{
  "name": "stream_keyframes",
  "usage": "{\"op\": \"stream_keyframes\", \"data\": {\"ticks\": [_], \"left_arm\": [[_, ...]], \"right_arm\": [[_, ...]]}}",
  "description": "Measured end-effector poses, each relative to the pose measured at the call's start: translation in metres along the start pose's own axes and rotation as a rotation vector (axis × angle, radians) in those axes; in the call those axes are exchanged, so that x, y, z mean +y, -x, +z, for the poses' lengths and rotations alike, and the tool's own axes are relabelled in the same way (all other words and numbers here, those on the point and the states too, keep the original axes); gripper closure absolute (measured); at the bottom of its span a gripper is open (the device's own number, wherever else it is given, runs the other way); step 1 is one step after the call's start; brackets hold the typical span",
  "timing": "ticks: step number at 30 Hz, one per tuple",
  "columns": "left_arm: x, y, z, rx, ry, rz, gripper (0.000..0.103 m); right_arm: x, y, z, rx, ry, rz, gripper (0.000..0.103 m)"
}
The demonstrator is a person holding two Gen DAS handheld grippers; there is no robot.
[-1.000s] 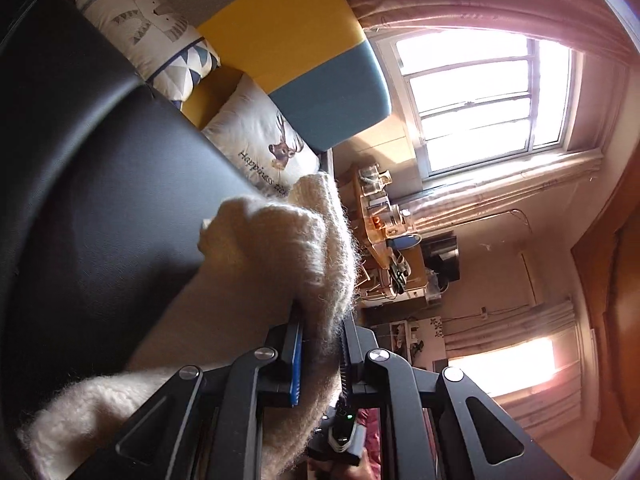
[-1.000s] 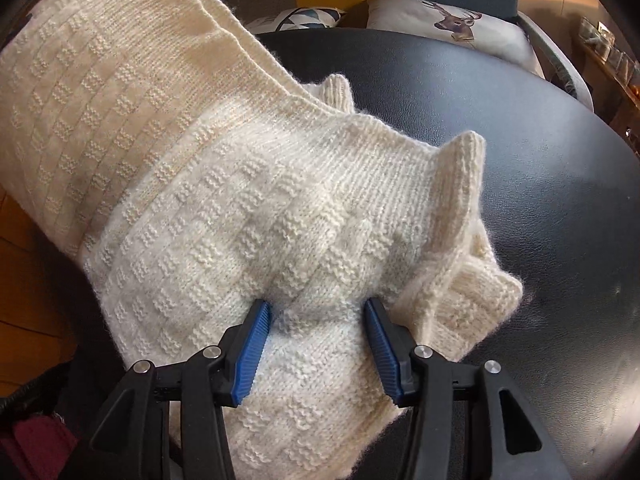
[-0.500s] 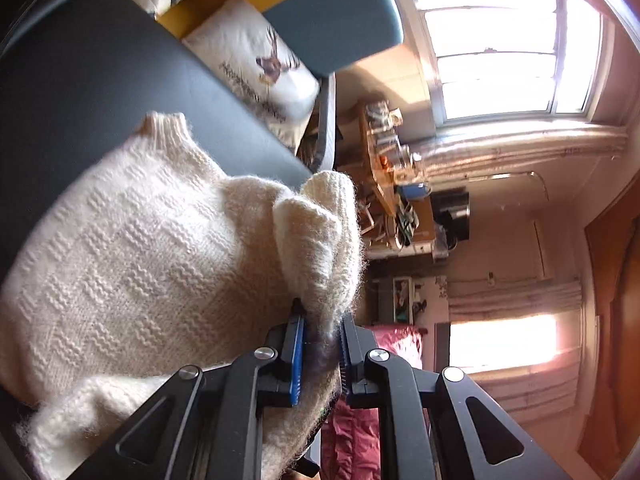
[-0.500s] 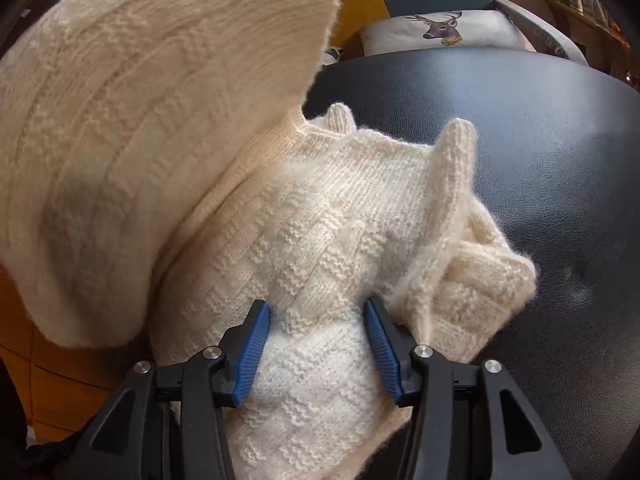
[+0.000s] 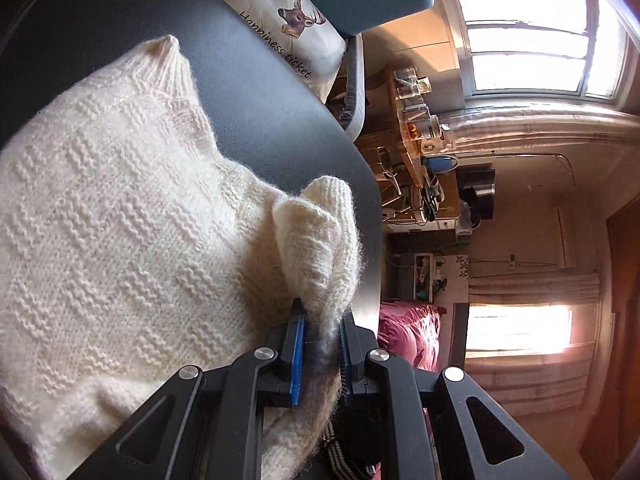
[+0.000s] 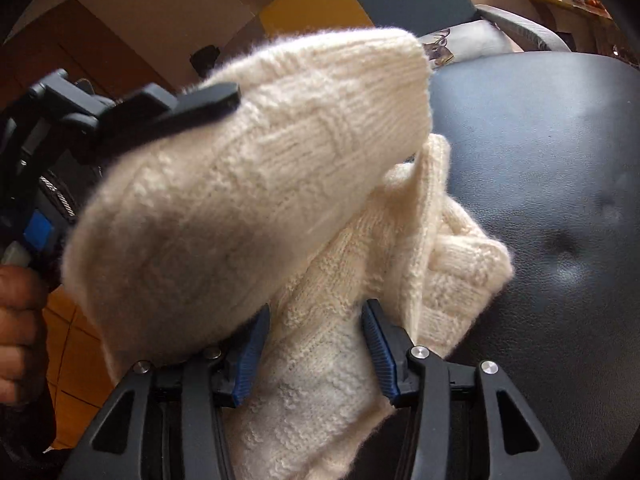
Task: Fold clothes
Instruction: 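Lift and fold the held sweater side over the body with the left tool, then open the left tool and release the folded side onto the sweater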
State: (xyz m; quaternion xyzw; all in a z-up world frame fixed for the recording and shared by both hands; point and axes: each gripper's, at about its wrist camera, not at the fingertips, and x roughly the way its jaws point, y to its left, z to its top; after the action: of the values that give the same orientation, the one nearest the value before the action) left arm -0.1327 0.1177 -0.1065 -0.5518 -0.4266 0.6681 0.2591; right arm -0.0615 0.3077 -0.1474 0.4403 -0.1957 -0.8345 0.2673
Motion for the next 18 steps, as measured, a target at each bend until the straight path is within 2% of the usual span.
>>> {"op": "stream_keyframes", "data": {"ticks": [3,6,9,12,13,14,15,16,18], "left_arm": [[0.004,0.001,-0.004,0.045,0.034,-0.021,0.084],[-0.002,0.002,-0.011,0.070,0.025,-0.040,0.082],[-0.008,0.018,-0.014,0.090,0.034,-0.125,0.081],[-0.022,0.056,-0.010,0.050,-0.017,-0.189,0.080],[-0.024,0.071,-0.007,0.016,-0.051,-0.192,0.077],[-0.026,0.085,-0.003,-0.019,-0.088,-0.190,0.070],[-0.023,0.101,0.000,-0.059,-0.141,-0.160,0.065],[-0.018,0.113,0.002,-0.098,-0.194,-0.102,0.064],[-0.002,0.131,0.005,-0.165,-0.278,0.045,0.063]], "right_arm": [[-0.005,0.025,-0.012,-0.034,-0.011,-0.015,0.054],[-0.016,0.045,-0.027,-0.057,-0.058,-0.036,0.053],[-0.023,0.058,-0.039,-0.082,-0.109,-0.047,0.053],[-0.027,0.070,-0.051,-0.112,-0.161,-0.041,0.053],[-0.027,0.074,-0.055,-0.120,-0.175,-0.037,0.053],[-0.027,0.079,-0.057,-0.124,-0.190,-0.033,0.053],[-0.025,0.082,-0.057,-0.132,-0.204,-0.021,0.053],[-0.022,0.087,-0.048,-0.143,-0.206,0.008,0.052],[-0.007,0.097,-0.039,-0.167,-0.175,0.069,0.048]]}}
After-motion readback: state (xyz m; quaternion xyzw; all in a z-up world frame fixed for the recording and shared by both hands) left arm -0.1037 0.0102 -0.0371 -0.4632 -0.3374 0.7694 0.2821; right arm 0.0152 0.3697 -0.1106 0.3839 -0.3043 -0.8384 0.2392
